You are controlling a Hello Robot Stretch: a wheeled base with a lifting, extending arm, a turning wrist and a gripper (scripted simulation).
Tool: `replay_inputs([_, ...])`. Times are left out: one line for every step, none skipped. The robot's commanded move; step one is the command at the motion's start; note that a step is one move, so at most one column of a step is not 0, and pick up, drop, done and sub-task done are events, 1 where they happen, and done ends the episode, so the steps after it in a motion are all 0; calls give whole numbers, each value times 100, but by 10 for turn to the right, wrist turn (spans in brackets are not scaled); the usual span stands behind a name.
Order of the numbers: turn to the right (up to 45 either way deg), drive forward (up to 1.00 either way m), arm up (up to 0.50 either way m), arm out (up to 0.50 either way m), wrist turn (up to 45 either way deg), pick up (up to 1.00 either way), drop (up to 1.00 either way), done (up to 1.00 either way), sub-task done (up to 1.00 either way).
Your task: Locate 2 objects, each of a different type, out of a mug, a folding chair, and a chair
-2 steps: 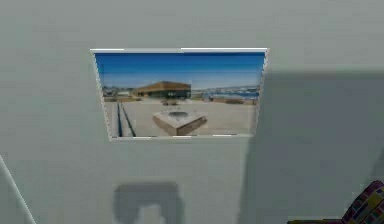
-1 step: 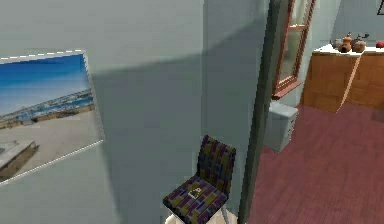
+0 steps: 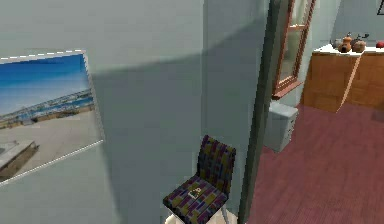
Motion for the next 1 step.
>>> replay_inputs([-450,0,0,0,0,0,0,0,0])
